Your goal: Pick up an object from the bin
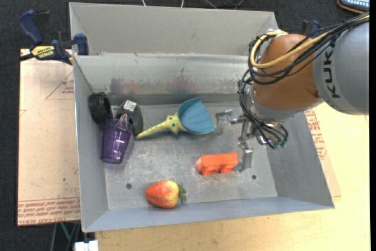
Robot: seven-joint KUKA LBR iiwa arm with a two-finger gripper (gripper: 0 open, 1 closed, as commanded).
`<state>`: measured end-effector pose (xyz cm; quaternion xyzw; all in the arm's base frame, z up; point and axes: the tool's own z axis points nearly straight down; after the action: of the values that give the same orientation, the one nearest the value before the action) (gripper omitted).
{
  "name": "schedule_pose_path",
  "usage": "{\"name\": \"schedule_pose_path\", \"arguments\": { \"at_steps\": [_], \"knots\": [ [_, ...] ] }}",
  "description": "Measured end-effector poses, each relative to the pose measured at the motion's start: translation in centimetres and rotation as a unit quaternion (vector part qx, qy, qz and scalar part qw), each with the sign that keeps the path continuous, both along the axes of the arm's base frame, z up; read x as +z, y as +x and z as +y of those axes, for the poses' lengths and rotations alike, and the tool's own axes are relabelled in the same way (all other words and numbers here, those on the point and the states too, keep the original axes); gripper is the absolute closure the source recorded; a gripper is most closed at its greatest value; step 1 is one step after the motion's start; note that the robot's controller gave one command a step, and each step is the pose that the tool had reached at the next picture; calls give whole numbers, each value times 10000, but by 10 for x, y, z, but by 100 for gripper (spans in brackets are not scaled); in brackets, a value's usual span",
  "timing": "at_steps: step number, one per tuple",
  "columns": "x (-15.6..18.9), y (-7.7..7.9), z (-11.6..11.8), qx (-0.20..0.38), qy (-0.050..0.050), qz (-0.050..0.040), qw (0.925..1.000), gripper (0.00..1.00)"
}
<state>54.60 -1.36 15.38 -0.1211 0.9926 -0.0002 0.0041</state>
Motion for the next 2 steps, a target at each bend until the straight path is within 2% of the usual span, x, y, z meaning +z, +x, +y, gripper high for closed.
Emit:
{"name": "schedule_pose_path", "arguments": {
  "at_steps": [1, 2],
  "knots": [
    [-52, -12, 10, -72, 16, 65, 10000, 0],
    [-84, -10, 5, 769, -3, -44, 9970, 0]
  ]
}}
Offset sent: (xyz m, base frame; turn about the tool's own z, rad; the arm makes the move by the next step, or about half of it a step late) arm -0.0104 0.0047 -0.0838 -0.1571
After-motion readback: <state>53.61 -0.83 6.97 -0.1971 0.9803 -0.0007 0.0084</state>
